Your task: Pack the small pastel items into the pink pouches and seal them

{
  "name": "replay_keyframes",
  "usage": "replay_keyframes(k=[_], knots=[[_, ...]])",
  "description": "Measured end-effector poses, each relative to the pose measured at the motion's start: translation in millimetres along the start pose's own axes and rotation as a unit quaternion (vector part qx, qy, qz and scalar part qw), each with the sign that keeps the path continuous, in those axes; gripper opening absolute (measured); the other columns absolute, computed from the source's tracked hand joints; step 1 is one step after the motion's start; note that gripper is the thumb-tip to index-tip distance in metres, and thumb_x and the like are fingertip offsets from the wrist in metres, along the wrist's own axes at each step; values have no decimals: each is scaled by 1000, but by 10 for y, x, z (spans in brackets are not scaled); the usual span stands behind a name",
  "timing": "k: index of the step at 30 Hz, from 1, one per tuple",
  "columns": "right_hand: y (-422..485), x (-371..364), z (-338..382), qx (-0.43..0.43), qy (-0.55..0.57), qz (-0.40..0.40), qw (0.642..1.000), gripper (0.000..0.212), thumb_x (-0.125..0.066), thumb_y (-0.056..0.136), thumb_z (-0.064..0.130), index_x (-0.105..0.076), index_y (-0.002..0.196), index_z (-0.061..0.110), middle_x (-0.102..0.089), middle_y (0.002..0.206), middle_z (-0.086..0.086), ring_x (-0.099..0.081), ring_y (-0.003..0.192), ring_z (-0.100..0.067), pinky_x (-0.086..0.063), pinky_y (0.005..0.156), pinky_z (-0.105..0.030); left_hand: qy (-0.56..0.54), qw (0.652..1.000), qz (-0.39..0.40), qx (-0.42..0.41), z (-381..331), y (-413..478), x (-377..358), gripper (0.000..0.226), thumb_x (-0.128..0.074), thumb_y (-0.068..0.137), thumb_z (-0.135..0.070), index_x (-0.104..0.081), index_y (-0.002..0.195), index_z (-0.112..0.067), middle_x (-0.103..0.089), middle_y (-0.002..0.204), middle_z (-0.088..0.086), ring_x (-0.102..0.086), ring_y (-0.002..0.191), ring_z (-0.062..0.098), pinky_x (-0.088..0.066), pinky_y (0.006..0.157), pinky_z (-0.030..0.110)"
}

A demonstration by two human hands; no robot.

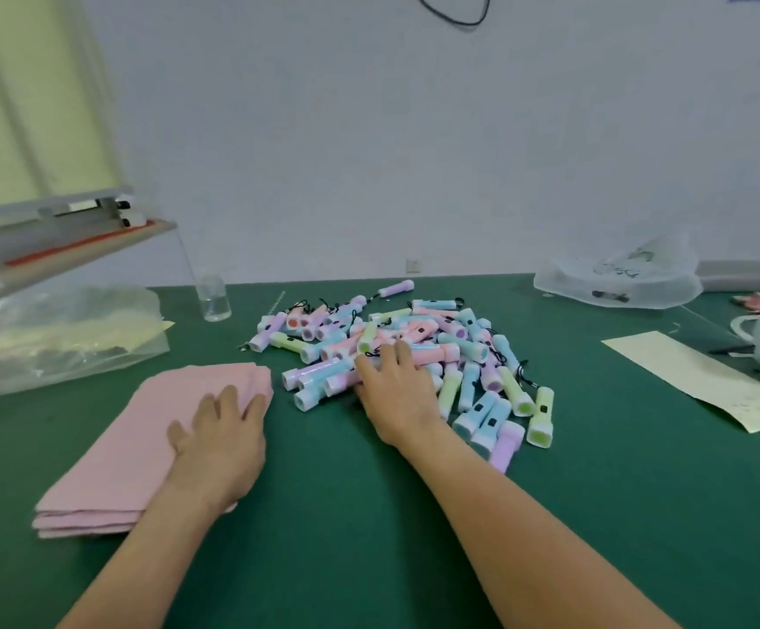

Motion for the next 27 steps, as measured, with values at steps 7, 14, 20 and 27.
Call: replay_keyframes(k=[7, 14, 20, 27], knots=[[97, 145, -82, -19, -43, 58, 997, 67, -60, 96, 29, -28, 154, 20, -37, 153, -21, -27, 146, -44, -53, 78, -44, 43, 990, -101, 85, 73, 122, 551, 49, -47, 97, -30, -50, 145, -28, -55, 145, 4, -34, 147, 36, -8, 117, 78], [-785, 729, -793, 16, 73, 3, 997, 93, -28, 89, 85, -10, 162, 32, -11, 172, 0, 5, 160, -24, -12, 127, -57, -206, 950, -183, -148, -1258, 84, 655, 69, -30, 105, -65, -23, 165, -32, -17, 173, 12, -9, 162, 27, 5, 127, 63], [-1532, 291, -1645, -66, 157, 148, 974, 124, -52, 55, 106, 22, 147, 67, 30, 167, 12, 35, 151, -16, 12, 124, -60, -206, 958, -89, -176, -1626, 274, 179, 136, -15, 61, -114, 23, 164, -33, 25, 172, 8, 23, 160, 32, 27, 116, 60], [-1163, 4, -1505, -93, 159, 135, 974, 118, -42, 55, 109, 13, 150, 66, 33, 166, 7, 43, 146, -13, 13, 123, -61, -184, 884, -261, -341, -1865, 255, 548, 57, -49, 106, -37, -37, 160, -22, -41, 161, 10, -34, 153, 27, -4, 132, 50]])
Point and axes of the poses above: each hand's wrist, its own y-axis towards the middle knuckle, its own x-axis out of the back of the hand, z = x × y, the point moved 9 cm from there along y, towards the middle knuckle
